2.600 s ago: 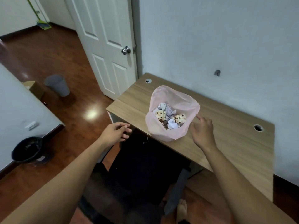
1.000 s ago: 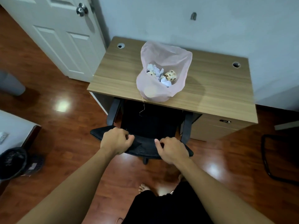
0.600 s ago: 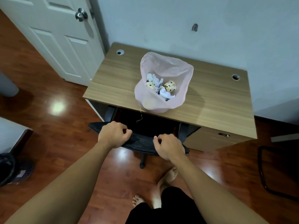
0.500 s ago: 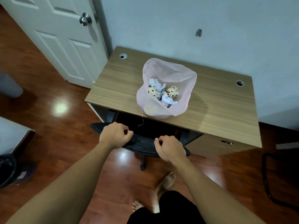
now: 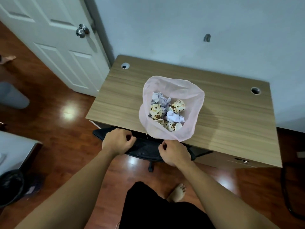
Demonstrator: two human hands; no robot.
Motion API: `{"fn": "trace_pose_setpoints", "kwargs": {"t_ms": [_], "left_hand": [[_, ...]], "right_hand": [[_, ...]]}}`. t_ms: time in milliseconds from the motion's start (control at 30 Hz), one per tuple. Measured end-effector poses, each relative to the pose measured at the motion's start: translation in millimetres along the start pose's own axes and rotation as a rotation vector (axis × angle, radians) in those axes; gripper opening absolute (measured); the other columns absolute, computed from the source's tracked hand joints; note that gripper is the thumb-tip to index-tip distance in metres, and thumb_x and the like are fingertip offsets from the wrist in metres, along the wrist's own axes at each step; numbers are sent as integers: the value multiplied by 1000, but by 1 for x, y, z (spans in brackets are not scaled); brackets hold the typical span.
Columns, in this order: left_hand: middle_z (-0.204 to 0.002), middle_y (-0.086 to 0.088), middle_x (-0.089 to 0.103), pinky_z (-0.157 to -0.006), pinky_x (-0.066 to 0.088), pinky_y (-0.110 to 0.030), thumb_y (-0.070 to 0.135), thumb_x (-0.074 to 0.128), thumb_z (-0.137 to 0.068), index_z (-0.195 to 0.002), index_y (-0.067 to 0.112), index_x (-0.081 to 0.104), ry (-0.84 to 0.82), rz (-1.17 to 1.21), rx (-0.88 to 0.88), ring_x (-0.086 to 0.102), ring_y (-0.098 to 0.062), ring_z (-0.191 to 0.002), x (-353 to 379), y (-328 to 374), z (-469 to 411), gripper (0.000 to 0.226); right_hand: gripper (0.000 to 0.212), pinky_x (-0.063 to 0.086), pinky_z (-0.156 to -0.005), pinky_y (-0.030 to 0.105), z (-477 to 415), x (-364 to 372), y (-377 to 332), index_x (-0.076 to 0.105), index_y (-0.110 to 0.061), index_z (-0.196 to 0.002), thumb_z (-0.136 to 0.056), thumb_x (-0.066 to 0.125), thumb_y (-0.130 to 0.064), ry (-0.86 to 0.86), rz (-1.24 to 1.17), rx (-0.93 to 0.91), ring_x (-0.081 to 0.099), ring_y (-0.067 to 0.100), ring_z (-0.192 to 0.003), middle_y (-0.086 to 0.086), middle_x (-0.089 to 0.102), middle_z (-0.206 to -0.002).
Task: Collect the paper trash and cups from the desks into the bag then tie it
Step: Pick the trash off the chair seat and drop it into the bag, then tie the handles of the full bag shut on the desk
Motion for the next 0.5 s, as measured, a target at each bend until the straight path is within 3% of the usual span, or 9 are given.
{"fn": "trace_pose_setpoints", "kwargs": {"t_ms": [200, 267, 333, 400, 500], "left_hand": [[-79, 8, 72, -68, 53, -36, 59, 44, -85, -85, 29, 73, -65, 31, -30, 69, -21, -81, -3, -2, -2, 42], [-80, 7, 73, -74, 55, -38, 60, 38, -88, -86, 28, 73, -131, 78, -112, 70, -23, -83, -1, -4, -9, 47], [-86, 9, 77, -84, 58, -41, 62, 35, -92, -87, 32, 76, -215, 294, -252, 72, -23, -85, 2, -10, -21, 51], [-89, 9, 81, -88, 62, -46, 57, 39, -98, -87, 29, 79, -256, 660, -348, 76, -23, -79, 6, -10, -41, 50], [-90, 5, 80, -82, 61, -43, 60, 42, -103, -96, 28, 76, -193, 869, -294, 76, -22, -75, -8, -1, -81, 47]], "right_hand": [[45, 59, -73, 43, -18, 1, 11, 59, -18, -72, -101, 49, -50, -17, -93, 129, 65, 23, -74, -2, 68, -74], [39, 59, -74, 47, -21, 0, 17, 57, -19, -69, -100, 52, -43, 23, -170, 163, 65, 23, -73, -2, 66, -72], [31, 57, -75, 43, -24, -6, 27, 64, -19, -77, -101, 56, -36, 100, -264, 222, 68, 25, -81, -1, 72, -82], [24, 51, -77, 36, -27, -15, 42, 75, -17, -97, -104, 58, -32, 160, -369, 343, 72, 31, -97, 6, 79, -102], [23, 61, -71, 37, -19, -38, 56, 74, -12, -105, -104, 54, -22, 253, -710, 563, 75, 33, -96, 12, 80, -108]]}}
Point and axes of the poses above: each hand's wrist, its own z-axis away from the middle knuckle, its own x-axis out of the palm, y = z × x, the point moved 6 cm from there along -z, towards the middle knuckle
